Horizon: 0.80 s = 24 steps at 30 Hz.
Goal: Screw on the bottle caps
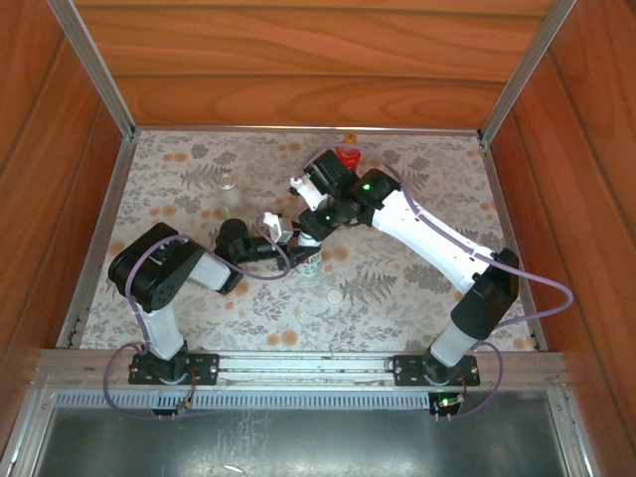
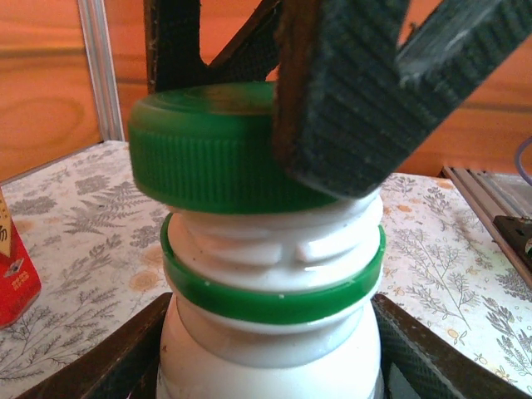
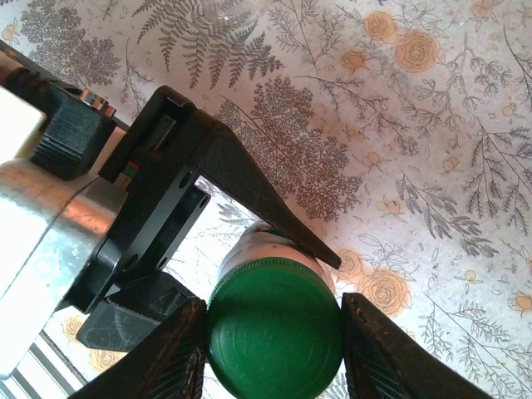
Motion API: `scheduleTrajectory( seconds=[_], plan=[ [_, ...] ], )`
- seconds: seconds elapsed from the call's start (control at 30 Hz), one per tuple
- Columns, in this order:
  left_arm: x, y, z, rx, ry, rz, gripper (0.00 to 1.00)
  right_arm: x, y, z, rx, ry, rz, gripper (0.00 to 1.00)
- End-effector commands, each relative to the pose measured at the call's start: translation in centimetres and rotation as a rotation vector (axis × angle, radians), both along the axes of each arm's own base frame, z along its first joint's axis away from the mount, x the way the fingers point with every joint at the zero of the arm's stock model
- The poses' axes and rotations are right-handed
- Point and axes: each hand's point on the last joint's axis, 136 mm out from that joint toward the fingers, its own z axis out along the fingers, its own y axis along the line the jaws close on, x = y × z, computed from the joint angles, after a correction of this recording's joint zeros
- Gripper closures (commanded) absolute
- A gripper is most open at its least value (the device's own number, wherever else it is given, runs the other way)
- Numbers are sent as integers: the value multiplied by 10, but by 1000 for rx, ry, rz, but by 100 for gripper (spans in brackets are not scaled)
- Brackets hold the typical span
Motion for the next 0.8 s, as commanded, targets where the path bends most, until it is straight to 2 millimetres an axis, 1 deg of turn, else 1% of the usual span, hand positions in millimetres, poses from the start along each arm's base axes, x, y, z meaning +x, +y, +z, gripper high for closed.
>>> scheduleTrajectory(
  seconds=[0.0,0.1,0.27,0.4,0.57,0.77],
  plan=[
    [0,-1,1,-6,-16,-13,43,-10,3,-7,0,28,42,55],
    [0,-1,0,-4,-14,-13,42,-13,4,-12,-2,39,52,55],
    [1,-1,0,-4,-11,-11,42,-18,3,-14,-8,52,72,55],
    [1,-2,-1,-3,-10,-11,42,-17,-1,-16,-31,23,75,55],
    [1,-2,-2,-2,-8,-11,42,-20,3,-16,-51,-11,112,55],
    [1,-2,-2,-2,-6,-11,42,-18,0,-24,-64,-15,86,55]
  ],
)
